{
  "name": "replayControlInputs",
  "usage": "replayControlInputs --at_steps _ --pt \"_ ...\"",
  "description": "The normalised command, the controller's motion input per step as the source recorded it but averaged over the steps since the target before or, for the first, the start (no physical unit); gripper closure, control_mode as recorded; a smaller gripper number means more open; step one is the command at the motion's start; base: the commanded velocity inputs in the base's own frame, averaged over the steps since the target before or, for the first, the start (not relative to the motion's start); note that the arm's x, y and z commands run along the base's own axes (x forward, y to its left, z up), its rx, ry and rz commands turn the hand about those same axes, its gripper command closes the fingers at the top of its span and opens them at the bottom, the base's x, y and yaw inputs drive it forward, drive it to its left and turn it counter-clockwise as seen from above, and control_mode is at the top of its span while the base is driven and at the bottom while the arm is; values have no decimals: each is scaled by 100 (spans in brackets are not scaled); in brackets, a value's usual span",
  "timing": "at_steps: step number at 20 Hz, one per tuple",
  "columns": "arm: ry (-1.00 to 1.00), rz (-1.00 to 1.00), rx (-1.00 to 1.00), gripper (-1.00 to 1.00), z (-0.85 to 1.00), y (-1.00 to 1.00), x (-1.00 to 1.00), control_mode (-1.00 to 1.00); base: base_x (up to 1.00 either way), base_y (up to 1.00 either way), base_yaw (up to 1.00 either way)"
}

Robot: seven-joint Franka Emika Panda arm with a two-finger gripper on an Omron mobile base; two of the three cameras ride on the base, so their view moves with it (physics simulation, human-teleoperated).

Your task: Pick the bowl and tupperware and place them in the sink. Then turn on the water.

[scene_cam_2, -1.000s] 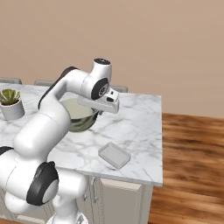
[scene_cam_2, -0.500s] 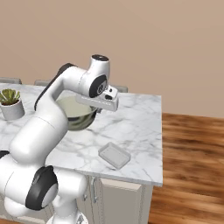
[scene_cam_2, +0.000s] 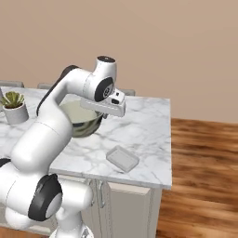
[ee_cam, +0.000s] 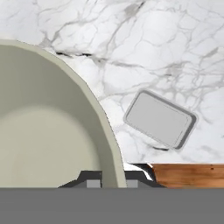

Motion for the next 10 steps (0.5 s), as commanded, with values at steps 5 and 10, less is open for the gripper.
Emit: replayControlInputs --at_steps 5,10 --pt "0 0 0 100 0 0 0 100 -70 -35 -24" --pt "0 0 0 100 0 0 0 100 -58 -35 -45"
